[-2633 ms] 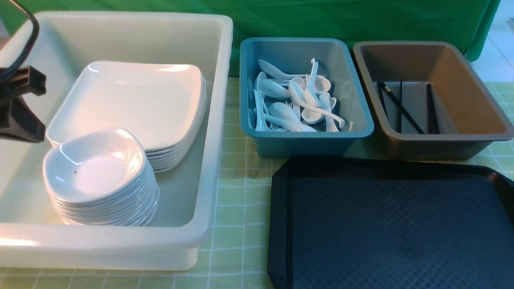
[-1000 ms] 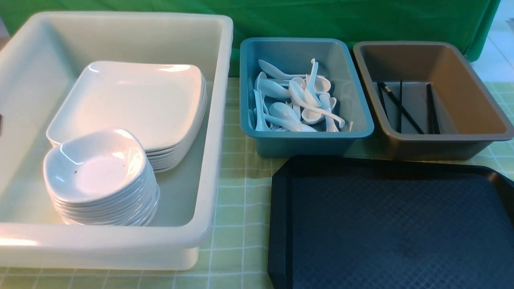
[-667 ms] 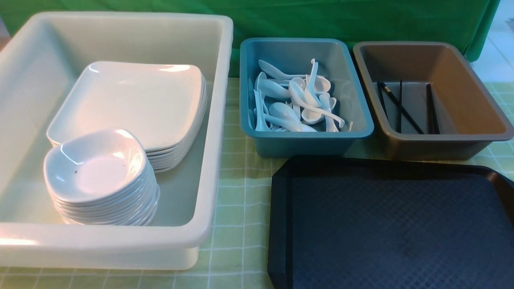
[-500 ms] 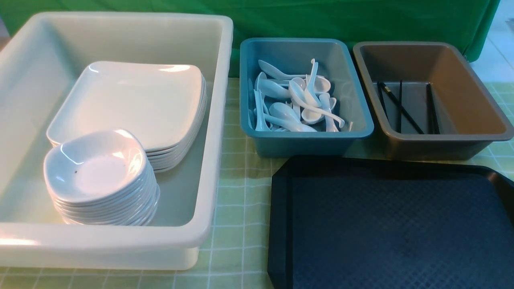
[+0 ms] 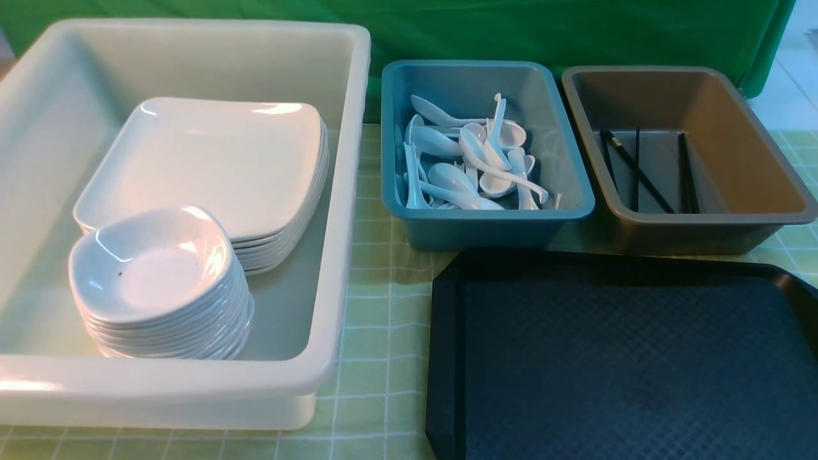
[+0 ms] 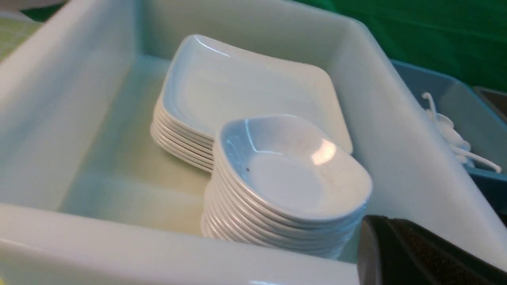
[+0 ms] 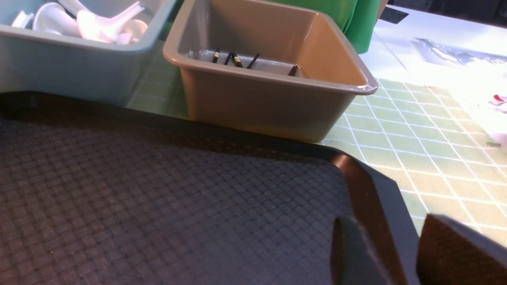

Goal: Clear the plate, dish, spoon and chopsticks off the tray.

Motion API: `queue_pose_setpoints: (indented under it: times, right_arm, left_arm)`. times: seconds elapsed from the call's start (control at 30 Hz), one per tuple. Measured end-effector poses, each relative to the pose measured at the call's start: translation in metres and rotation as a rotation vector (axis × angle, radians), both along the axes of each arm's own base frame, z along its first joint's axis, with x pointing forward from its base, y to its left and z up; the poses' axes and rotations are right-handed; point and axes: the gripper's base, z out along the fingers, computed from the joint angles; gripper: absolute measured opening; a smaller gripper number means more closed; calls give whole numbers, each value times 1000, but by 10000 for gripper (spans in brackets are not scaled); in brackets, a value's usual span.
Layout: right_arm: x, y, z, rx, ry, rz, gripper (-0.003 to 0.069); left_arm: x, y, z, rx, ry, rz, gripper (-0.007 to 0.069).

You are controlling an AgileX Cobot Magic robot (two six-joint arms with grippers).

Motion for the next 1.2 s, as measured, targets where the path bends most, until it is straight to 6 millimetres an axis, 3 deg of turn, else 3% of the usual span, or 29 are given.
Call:
queue_pose_setpoints:
  times: [0.27, 0.7, 1.2]
  right_arm:
    - [0, 0, 0, 0, 0, 0, 239]
    - [0, 0, 0, 0, 0, 0, 241]
    - [0, 0, 0, 0, 0, -1, 241]
  left_arm:
    - [10, 9, -14, 23, -97, 73, -2]
    - [12, 13, -97, 80, -9, 100, -1]
    - [12, 9, -99, 124, -6, 5, -1]
